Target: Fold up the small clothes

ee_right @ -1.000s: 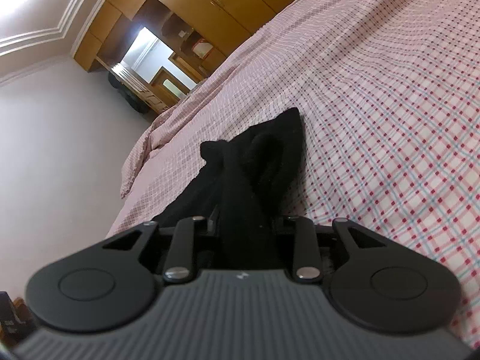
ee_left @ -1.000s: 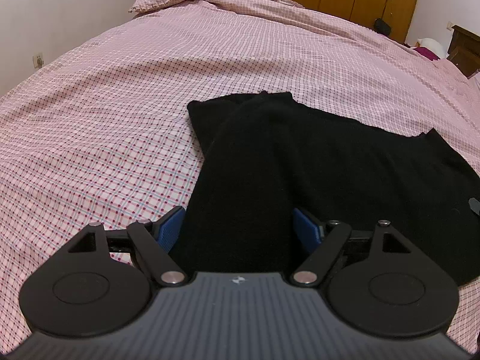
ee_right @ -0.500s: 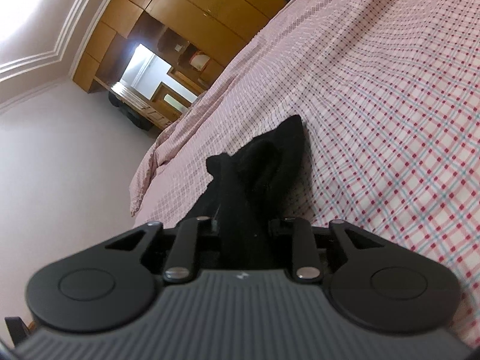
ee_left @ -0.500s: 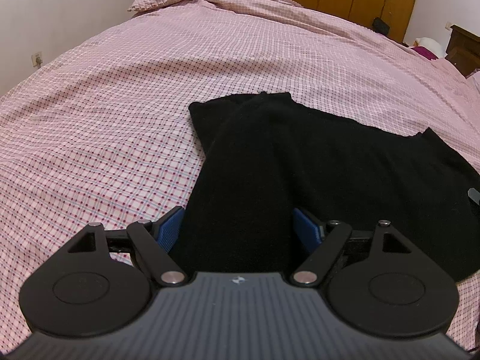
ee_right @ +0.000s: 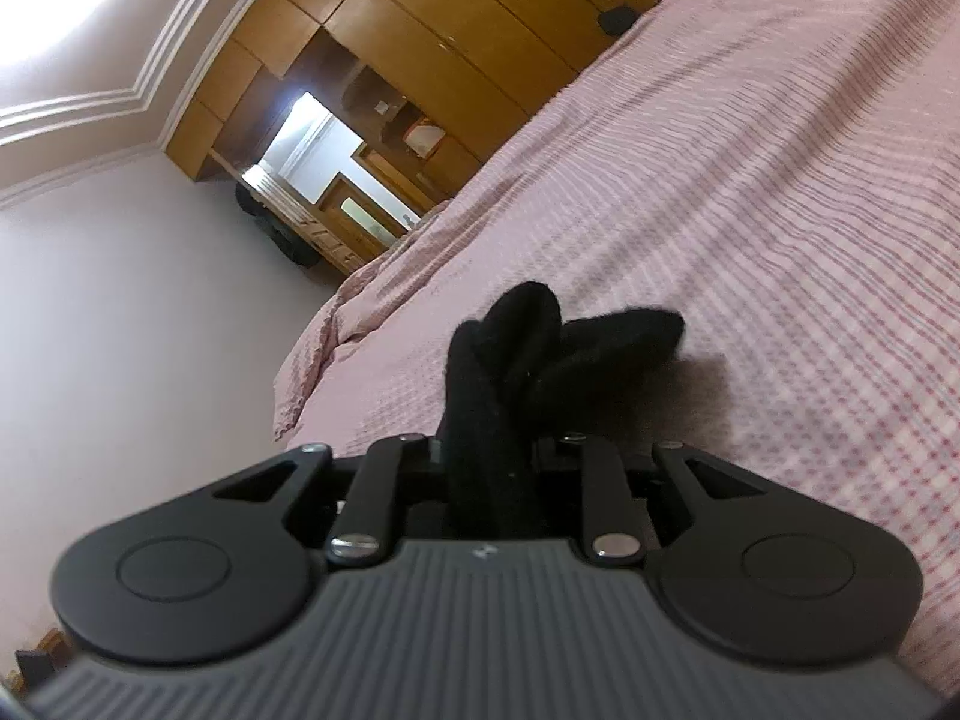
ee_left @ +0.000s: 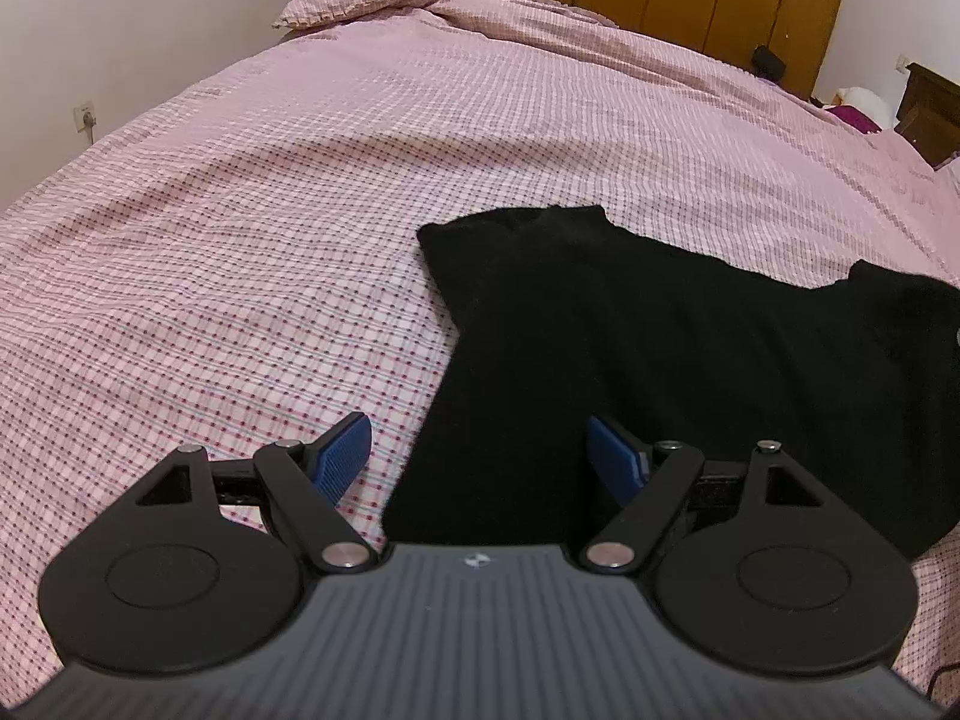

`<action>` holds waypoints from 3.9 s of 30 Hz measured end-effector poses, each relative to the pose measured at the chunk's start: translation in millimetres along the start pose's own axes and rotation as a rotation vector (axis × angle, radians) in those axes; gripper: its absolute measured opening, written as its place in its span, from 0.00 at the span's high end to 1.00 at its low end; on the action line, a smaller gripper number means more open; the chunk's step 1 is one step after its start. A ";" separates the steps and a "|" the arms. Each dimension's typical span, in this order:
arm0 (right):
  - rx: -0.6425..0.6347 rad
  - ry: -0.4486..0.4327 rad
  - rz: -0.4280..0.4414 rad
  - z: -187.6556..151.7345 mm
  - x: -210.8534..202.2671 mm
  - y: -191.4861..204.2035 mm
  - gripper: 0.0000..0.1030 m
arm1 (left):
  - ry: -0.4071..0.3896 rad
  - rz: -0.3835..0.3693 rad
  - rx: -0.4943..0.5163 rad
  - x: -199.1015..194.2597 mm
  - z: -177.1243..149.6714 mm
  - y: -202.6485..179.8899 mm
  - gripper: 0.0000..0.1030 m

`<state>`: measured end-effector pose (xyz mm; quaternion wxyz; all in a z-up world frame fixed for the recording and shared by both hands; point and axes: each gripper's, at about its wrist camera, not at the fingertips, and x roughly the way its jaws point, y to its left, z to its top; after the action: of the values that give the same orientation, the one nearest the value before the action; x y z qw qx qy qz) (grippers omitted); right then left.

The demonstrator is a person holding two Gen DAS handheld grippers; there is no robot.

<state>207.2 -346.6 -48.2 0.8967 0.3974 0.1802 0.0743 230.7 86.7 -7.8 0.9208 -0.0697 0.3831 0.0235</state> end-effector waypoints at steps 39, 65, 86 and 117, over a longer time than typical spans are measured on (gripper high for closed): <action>-0.810 0.354 -0.012 -177.7 134.7 246.0 0.72 | -0.071 0.054 -0.227 -36.5 -12.1 140.3 0.20; -0.486 0.227 -0.059 -96.9 22.9 137.4 0.55 | -0.056 -0.292 -0.158 -40.5 7.7 28.5 0.20; -0.496 0.279 -0.042 -119.2 28.9 122.6 0.55 | -0.115 -0.438 -0.344 -25.4 1.0 44.2 0.86; -0.534 0.218 -0.032 -91.6 54.5 131.1 0.52 | -0.184 -0.016 0.230 32.6 52.1 -37.0 0.25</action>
<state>223.9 -180.4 -22.3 0.9460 0.1338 0.2558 0.1475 293.9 57.5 9.5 0.9540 0.0356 0.2968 -0.0218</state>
